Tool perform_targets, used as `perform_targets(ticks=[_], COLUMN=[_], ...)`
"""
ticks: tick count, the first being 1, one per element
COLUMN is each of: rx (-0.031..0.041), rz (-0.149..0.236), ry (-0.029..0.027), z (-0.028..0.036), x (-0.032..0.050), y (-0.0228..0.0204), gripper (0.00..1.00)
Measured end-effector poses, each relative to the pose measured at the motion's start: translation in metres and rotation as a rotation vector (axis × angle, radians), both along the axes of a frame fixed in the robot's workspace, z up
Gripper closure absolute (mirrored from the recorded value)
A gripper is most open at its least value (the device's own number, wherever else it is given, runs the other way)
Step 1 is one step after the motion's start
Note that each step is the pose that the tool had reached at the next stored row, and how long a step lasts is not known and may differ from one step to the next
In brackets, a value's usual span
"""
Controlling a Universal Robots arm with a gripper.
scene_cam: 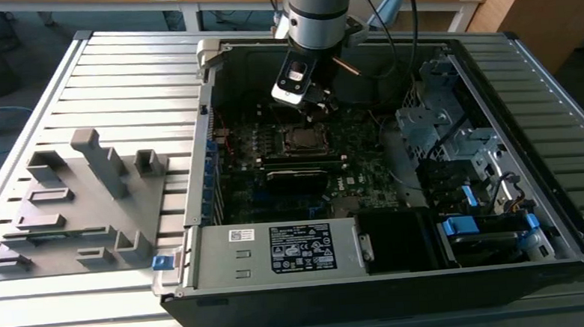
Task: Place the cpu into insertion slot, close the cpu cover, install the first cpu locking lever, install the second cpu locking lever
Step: 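Close the cpu cover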
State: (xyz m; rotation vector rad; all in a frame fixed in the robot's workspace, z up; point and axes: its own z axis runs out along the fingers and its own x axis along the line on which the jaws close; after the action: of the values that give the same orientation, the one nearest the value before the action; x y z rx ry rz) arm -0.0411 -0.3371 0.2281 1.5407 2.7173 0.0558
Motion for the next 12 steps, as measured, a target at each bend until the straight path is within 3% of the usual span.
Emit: perform_targets(ticks=[4, 12], rx=[-0.0001, 0.0], rz=[0.055, 0.059], ry=[0.0, 0.0001], z=[0.0, 0.0], x=[0.0, 0.0], y=[0.0, 0.0], gripper=[0.89, 0.89])
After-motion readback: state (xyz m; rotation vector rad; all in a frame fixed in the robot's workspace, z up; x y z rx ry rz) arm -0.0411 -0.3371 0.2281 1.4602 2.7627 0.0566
